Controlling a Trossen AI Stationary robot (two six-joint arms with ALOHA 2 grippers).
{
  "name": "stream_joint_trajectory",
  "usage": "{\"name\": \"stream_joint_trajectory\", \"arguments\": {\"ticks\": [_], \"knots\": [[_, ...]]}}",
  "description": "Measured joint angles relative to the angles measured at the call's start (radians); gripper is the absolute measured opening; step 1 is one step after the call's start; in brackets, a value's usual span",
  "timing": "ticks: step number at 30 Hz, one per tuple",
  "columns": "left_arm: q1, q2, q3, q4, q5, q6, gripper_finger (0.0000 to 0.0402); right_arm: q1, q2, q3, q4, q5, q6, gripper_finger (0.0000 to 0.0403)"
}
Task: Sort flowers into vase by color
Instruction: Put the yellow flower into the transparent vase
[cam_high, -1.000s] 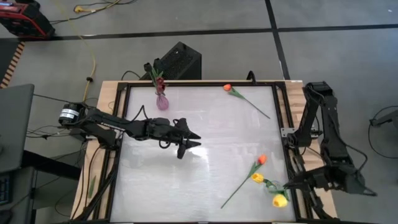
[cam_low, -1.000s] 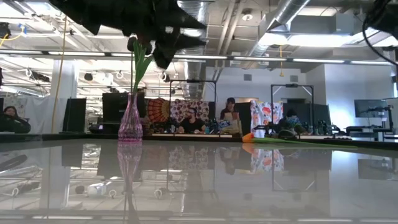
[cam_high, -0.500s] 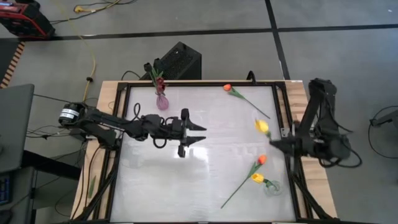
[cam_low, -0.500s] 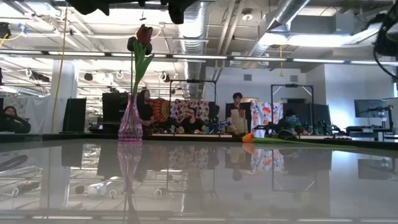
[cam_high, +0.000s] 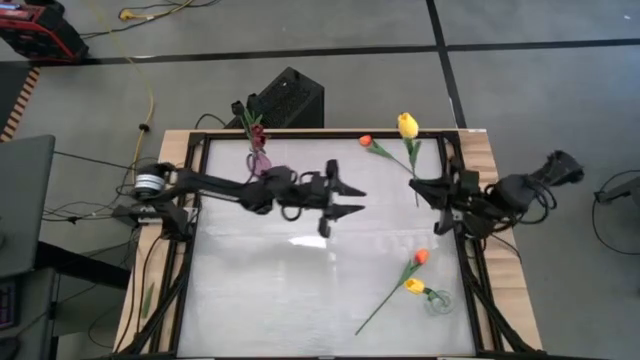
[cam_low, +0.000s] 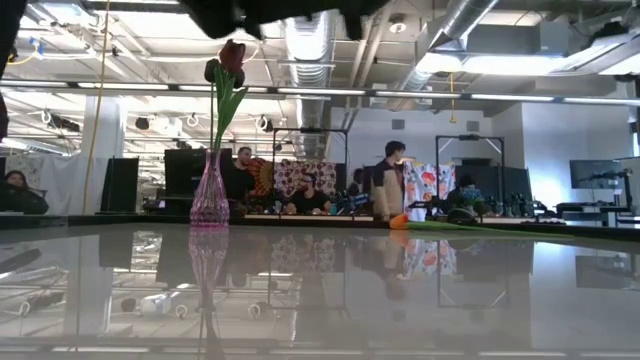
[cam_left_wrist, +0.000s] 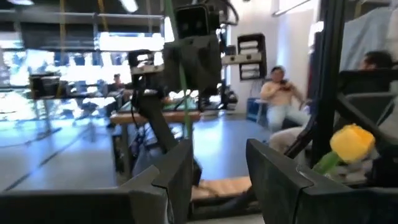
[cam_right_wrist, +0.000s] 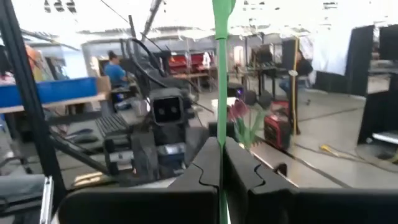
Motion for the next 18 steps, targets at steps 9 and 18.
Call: {"name": "stream_joint_trajectory", "arguments": {"ticks": [9,18], "knots": [[0.043,0.156,0.241,-0.026,0.110,-0.086,0.0139,-0.205,0.086,0.000,0.120,-0.291,0.025,0.0028],[0.045,0.174,0.277,-0.077,0.144,-0.088,0.0139,-0.250,0.218,0.000,0.232,-0.375,0.027,0.0029]]}}
